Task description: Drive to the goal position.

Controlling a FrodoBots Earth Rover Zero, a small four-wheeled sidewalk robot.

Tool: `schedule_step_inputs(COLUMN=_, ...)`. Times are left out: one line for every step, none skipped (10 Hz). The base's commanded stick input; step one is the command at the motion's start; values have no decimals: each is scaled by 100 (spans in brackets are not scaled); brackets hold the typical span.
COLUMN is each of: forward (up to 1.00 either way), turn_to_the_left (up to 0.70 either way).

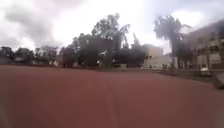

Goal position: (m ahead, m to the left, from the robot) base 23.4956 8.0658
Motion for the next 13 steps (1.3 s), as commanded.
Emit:
schedule_step_inputs(forward=70, turn_to_the_left=0)
schedule_step_inputs(forward=70, turn_to_the_left=0)
schedule_step_inputs(forward=70, turn_to_the_left=0)
schedule_step_inputs(forward=70, turn_to_the_left=0)
schedule_step_inputs(forward=70, turn_to_the_left=0)
schedule_step_inputs(forward=70, turn_to_the_left=0)
schedule_step_inputs(forward=70, turn_to_the_left=0)
schedule_step_inputs(forward=70, turn_to_the_left=0)
schedule_step_inputs(forward=70, turn_to_the_left=0)
schedule_step_inputs(forward=70, turn_to_the_left=28)
schedule_step_inputs(forward=70, turn_to_the_left=32)
schedule_step_inputs(forward=70, turn_to_the_left=31)
schedule_step_inputs(forward=70, turn_to_the_left=20)
